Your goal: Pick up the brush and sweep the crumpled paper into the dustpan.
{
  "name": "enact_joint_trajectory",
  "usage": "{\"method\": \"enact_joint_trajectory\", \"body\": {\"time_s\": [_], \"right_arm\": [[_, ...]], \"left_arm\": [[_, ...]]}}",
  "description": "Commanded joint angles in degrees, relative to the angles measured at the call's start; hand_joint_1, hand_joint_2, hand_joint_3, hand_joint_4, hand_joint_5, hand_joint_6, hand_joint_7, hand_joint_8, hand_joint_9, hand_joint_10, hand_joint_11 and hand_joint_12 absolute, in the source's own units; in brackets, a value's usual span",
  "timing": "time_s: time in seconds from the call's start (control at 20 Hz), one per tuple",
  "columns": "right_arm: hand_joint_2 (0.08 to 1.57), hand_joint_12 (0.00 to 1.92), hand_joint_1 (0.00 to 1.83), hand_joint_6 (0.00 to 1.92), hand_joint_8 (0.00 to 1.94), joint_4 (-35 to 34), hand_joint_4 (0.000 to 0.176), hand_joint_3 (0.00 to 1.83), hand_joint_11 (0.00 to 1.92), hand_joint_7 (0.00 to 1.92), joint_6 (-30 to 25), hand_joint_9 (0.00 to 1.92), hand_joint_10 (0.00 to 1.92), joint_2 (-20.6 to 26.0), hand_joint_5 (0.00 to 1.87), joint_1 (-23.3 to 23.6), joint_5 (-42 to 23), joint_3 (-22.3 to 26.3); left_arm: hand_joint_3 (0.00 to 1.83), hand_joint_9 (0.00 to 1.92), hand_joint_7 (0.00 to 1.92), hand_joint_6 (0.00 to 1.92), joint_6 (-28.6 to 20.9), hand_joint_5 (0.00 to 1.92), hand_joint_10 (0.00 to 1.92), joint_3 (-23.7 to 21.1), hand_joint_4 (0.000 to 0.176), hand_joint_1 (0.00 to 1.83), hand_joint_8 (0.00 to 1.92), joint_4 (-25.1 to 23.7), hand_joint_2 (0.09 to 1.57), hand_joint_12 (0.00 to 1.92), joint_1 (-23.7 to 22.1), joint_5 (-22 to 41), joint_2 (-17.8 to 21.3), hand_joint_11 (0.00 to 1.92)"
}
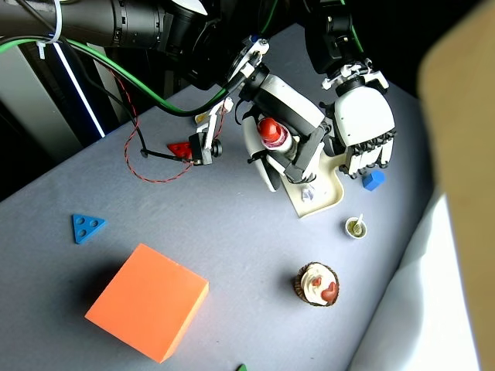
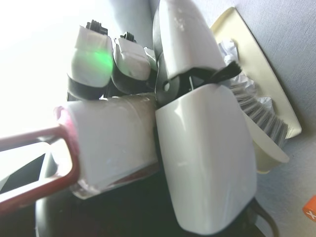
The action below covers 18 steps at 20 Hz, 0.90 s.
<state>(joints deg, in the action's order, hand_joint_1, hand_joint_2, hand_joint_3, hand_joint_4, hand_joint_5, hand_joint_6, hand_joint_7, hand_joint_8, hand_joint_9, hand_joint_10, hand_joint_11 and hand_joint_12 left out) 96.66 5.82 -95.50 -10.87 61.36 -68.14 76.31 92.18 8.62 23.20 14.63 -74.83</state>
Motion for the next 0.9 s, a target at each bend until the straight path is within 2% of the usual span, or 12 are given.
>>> {"method": "enact_joint_trajectory", "body": {"time_s": [0.0, 0.1, 0.25, 0.45, 0.55, 0.6, 0.7, 0.8, 0.85], "right_arm": [[1.22, 1.92, 1.62, 1.92, 1.94, 6.5, 0.176, 0.0, 1.44, 1.07, 0.75, 1.27, 1.92, 0.87, 1.0, 1.16, 2.37, 0.54], [1.21, 1.92, 1.63, 1.92, 1.94, 6.72, 0.176, 0.0, 1.43, 1.06, 0.79, 1.26, 1.92, 2.92, 0.98, 1.18, 2.35, 2.31], [1.21, 1.92, 1.63, 1.92, 1.94, 6.73, 0.175, 0.0, 1.43, 1.06, 1.38, 1.26, 1.92, 6.88, 0.96, 1.43, 1.96, 5.41], [1.21, 1.92, 1.62, 1.92, 1.94, 5.7, 0.176, 0.0, 1.45, 1.08, 0.83, 1.29, 1.92, 14.28, 0.99, 1.63, 1.56, 11.81], [1.22, 1.92, 1.62, 1.92, 1.94, 4.77, 0.176, 0.0, 1.45, 1.09, -1.92, 1.29, 1.92, 17.39, 0.99, 1.63, 0.42, 14.27], [1.21, 1.92, 1.63, 1.92, 1.94, 3.65, 0.176, 0.0, 1.46, 1.08, -5.62, 1.28, 1.92, 20.15, 0.98, 1.63, -1.07, 16.56], [1.22, 1.92, 1.63, 1.92, 1.94, 2.42, 0.176, 0.0, 1.45, 1.07, -11.62, 1.27, 1.92, 22.33, 0.97, 1.6, -3.02, 19.71], [1.22, 1.92, 1.61, 1.92, 1.94, 3.14, 0.176, 0.0, 1.44, 1.08, -16.02, 1.28, 1.92, 24.06, 0.97, 1.4, -3.25, 21.72], [1.22, 1.92, 1.61, 1.92, 1.94, 3.43, 0.176, 0.0, 1.43, 1.08, -17.0, 1.26, 1.92, 24.56, 0.98, 0.92, -3.3, 22.2]], "left_arm": [[0.0, 1.0, 1.14, 0.93, 0.55, 1.01, 1.15, 0.31, 0.0, 1.39, 0.51, 0.07, 1.07, 1.16, -0.68, 6.12, 0.62, 0.72], [0.0, 0.98, 1.13, 0.89, 0.55, 1.03, 1.16, 0.39, 0.0, 1.39, 0.52, 0.12, 1.07, 1.16, -0.72, 6.12, 0.62, 0.72], [0.0, 0.97, 1.11, 0.93, 0.63, 1.02, 1.17, 0.51, 0.0, 1.38, 0.56, 0.12, 1.08, 1.18, -0.86, 6.12, 0.63, 0.71], [0.0, 0.96, 1.07, 0.96, 0.63, 1.01, 1.19, 0.32, 0.0, 1.38, 0.61, 0.27, 1.09, 1.19, -0.84, 5.93, 0.88, 0.7], [0.0, 0.96, 1.09, 0.92, 0.63, 1.02, 1.19, 0.29, 0.0, 1.38, 0.6, 0.29, 1.08, 1.19, -0.84, 5.9, 0.91, 0.7], [0.0, 0.97, 1.11, 0.88, 0.63, 1.04, 1.17, 0.21, 0.0, 1.38, 0.57, 0.3, 1.07, 1.18, -0.84, 5.84, 0.97, 0.71], [0.0, 0.99, 1.15, 0.92, 0.63, 1.03, 1.15, -0.04, 0.0, 1.39, 0.48, 0.3, 1.07, 1.15, -0.84, 5.7, 1.29, 0.73], [0.0, 0.98, 1.16, 0.92, 0.63, 1.01, 1.16, -0.2, 0.0, 1.39, 0.49, 0.33, 1.07, 1.18, -0.84, 5.6, 1.6, 0.7], [0.0, 0.99, 1.2, 0.87, 0.63, 1.04, 1.14, -0.23, 0.0, 1.39, 0.42, 0.33, 1.06, 1.19, -0.84, 5.56, 1.7, 0.71]]}}
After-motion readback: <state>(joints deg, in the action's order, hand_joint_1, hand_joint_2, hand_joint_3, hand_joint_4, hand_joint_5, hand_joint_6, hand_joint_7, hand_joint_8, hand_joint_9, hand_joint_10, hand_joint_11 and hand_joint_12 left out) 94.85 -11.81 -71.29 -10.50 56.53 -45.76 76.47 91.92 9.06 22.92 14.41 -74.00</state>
